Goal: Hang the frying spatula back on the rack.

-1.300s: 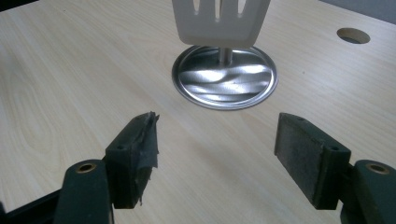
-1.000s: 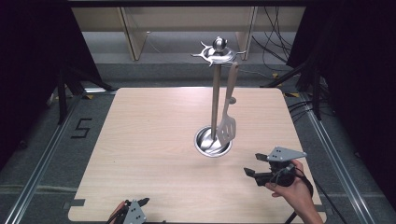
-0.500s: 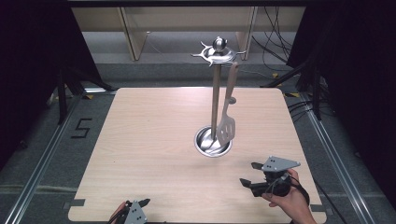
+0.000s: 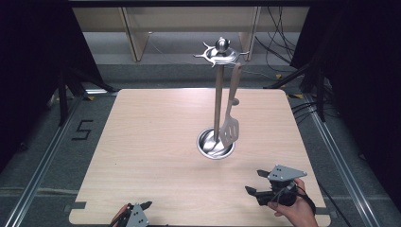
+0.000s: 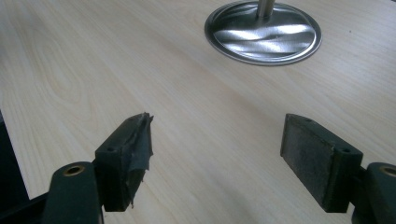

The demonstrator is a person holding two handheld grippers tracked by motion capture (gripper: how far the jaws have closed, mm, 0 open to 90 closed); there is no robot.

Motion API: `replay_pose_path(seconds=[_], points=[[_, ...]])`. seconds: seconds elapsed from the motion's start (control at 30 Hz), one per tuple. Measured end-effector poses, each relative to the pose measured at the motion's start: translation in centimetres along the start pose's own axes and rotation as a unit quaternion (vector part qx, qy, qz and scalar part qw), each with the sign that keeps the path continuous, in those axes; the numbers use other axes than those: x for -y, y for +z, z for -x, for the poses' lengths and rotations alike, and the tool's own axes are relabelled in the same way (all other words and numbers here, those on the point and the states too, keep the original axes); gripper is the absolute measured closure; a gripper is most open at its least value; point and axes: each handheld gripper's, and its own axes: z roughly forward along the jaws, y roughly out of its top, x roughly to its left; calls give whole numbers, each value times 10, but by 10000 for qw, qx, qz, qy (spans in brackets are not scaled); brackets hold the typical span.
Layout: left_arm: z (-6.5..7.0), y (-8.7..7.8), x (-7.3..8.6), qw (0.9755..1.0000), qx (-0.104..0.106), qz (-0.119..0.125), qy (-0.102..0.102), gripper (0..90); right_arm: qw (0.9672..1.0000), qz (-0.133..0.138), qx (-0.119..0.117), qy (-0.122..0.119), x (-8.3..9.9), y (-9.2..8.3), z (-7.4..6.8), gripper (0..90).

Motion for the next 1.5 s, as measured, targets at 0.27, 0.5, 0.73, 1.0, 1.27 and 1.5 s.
replay_pose_path(seconds=[0.27, 0.5, 0.73, 1.0, 1.27, 1.5], points=[[0, 0, 0, 10000, 12, -53, 82, 152, 9999, 25, 104, -13, 7, -5, -3, 256], [0, 0, 0, 10000, 22, -37, 61, 152, 9998, 122, 164, -25, 14, -8, -8, 244], [0, 0, 0, 9999, -24, -41, 102, 152, 9996, 13, 207, -195, 20, -8, -11, 243], [-1, 0, 0, 9998, -3, -132, 173, 152, 9997, -196, 134, -111, 28, -7, -18, 242], [0, 0, 0, 9998, 70, -175, 77, 152, 9996, -177, 186, -107, 35, -13, -19, 238], [0, 2, 1, 9998, -90, -130, 146, 152, 9994, -307, 142, -67, 41, -11, -19, 234]])
